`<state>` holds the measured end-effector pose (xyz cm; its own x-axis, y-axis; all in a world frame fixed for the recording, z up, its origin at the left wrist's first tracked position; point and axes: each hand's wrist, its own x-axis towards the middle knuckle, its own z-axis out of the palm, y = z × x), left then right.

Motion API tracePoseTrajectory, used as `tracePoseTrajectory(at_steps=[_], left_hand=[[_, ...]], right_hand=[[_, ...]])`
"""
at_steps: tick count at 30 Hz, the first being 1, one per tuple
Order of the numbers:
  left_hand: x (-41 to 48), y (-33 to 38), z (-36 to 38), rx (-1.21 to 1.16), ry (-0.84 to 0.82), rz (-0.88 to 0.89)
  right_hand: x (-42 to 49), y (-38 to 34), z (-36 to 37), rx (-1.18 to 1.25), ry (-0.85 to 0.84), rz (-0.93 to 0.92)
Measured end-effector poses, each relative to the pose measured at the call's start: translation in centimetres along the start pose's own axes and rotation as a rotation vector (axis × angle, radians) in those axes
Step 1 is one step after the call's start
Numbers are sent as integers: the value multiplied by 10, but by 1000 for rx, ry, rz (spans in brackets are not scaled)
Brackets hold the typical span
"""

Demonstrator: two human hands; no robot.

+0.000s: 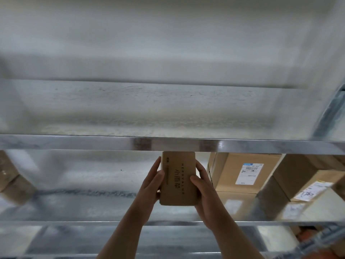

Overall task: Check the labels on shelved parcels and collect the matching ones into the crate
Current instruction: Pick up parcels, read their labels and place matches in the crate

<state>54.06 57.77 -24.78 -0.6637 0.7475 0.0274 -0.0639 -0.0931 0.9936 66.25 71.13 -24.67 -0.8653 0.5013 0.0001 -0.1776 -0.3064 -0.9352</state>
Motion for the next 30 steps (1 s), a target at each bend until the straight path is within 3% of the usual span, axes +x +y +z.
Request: tracePoseTrajectory(at_steps=[22,30], left_hand=[[-2,4,1,-46,15,-33],[4,-5,-3,42,216,-182]], right_hand=[[2,4,-4,-85,11,49],[1,2,1,-87,56,28]])
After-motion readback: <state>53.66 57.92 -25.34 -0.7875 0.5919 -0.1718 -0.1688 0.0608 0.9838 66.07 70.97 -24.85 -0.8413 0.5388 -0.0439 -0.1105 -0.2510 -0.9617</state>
